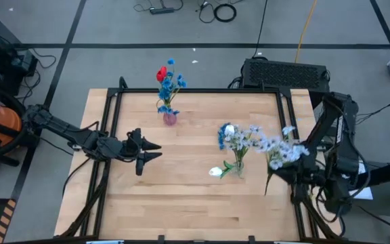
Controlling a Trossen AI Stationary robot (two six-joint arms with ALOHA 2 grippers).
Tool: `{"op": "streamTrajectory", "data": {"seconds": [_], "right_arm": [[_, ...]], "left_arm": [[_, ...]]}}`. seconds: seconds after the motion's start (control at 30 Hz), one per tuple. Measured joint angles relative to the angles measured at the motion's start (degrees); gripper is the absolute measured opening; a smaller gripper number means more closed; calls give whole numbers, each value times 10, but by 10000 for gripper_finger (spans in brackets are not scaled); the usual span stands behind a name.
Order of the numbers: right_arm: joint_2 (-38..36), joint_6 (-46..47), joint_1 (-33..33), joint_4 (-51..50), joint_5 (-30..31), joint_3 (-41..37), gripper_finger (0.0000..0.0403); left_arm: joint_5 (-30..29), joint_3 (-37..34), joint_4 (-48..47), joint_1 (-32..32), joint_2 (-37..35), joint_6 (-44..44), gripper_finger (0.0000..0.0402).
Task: Sort flowers into vase by color
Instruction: Put the white flowers into the transparent vase
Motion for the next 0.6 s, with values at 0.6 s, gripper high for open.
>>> {"op": "streamTrajectory", "data": {"seconds": [0.6], "right_arm": [[105, -441, -211, 478, -264, -15, 0]], "left_arm": [[23, 0, -9, 0, 0, 36, 145]]}}
